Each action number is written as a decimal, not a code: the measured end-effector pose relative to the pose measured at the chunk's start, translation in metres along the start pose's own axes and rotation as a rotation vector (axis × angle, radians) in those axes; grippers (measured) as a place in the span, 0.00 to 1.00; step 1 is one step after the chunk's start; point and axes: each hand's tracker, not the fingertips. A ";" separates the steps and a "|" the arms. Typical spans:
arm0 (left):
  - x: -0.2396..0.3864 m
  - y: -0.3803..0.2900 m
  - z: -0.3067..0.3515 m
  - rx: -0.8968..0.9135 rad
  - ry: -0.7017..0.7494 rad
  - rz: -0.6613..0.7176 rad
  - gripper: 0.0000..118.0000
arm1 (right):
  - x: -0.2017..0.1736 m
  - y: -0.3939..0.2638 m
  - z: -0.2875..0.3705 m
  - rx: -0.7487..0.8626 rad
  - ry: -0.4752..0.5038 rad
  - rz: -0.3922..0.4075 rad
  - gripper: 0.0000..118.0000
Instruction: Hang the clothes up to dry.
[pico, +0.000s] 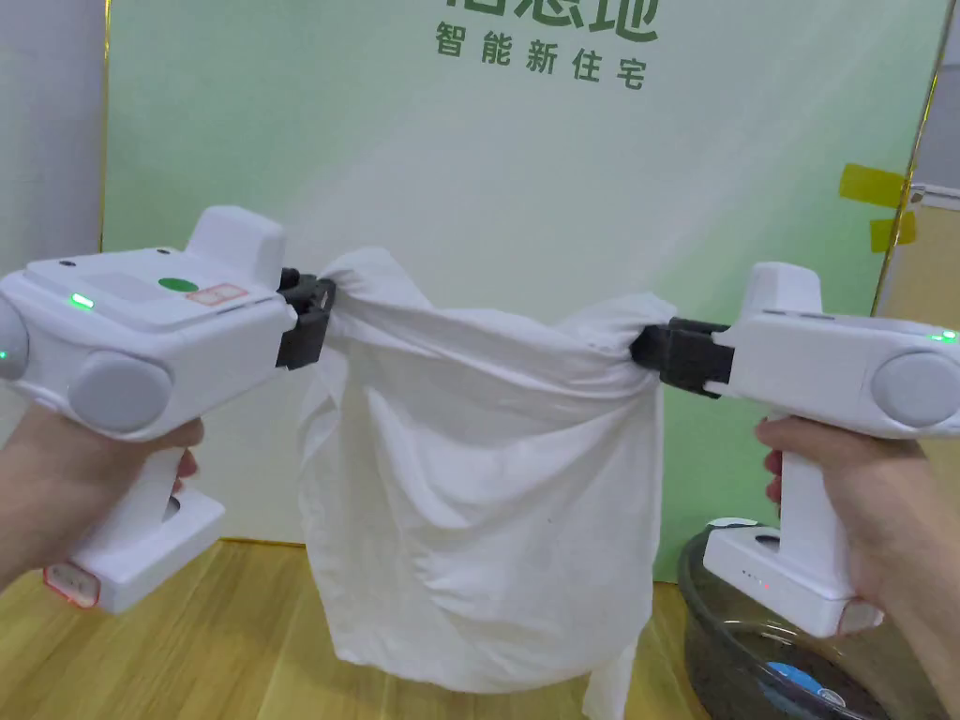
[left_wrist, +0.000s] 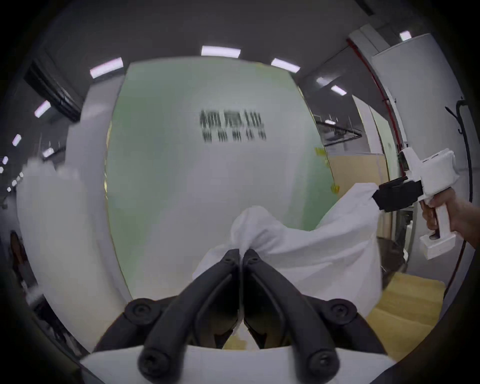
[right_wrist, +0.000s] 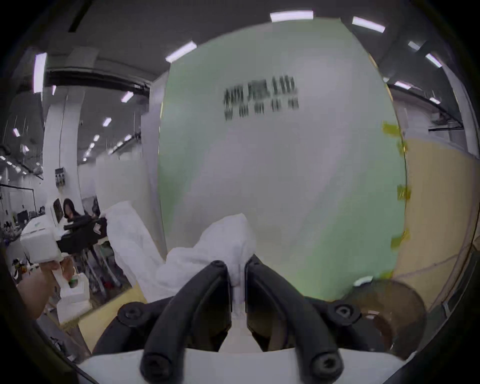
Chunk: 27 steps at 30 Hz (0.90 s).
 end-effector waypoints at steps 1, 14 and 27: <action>-0.004 0.015 0.000 0.019 0.015 -0.007 0.03 | -0.003 0.015 0.007 0.033 -0.002 0.006 0.07; 0.014 0.117 -0.015 0.095 0.095 -0.098 0.03 | -0.012 0.124 0.027 0.118 -0.108 0.045 0.07; -0.006 0.066 -0.137 -0.003 0.100 -0.155 0.03 | 0.028 0.090 -0.097 0.037 -0.170 0.053 0.07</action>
